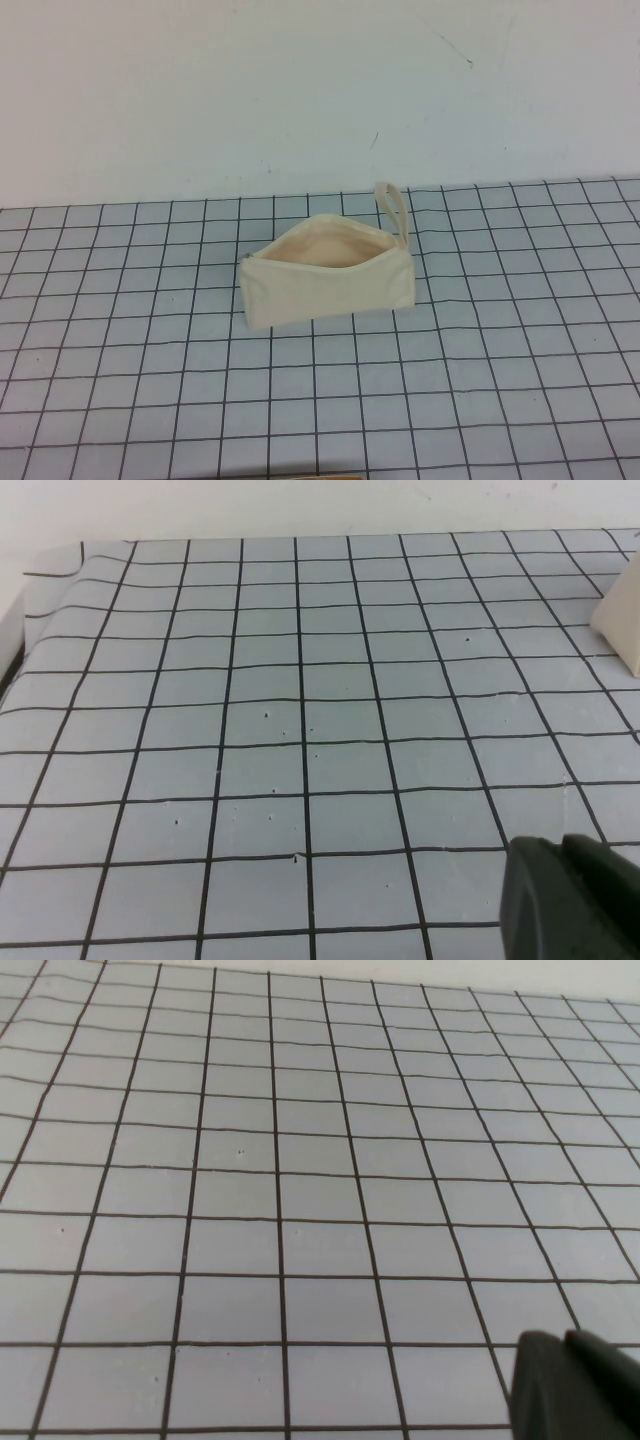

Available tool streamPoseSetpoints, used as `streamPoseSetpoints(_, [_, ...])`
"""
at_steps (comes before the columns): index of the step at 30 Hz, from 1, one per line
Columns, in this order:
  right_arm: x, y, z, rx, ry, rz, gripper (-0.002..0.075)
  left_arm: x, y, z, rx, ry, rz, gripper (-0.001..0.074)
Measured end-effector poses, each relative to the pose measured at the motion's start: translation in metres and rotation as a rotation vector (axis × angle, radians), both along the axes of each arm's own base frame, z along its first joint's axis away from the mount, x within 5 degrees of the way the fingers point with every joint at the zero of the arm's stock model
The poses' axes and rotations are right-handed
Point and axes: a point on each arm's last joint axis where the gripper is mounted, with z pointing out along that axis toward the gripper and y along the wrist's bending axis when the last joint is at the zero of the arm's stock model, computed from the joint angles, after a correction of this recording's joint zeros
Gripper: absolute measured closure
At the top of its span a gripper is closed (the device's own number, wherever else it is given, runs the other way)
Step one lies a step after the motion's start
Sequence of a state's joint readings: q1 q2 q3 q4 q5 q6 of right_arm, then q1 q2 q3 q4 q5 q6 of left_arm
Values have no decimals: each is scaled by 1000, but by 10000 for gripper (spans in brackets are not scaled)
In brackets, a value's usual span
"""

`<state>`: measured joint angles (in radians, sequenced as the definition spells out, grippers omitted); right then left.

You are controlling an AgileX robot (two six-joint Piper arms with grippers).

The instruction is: Put eraser into pencil case

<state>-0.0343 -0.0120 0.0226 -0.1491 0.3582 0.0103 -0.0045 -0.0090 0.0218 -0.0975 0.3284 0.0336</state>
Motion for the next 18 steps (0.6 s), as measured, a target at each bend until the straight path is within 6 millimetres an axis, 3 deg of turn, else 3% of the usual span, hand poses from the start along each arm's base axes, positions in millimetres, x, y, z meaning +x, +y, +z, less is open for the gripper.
streamPoseSetpoints(18, [0, 0, 0, 0, -2, 0, 727, 0, 0, -1, 4, 6, -4, 736])
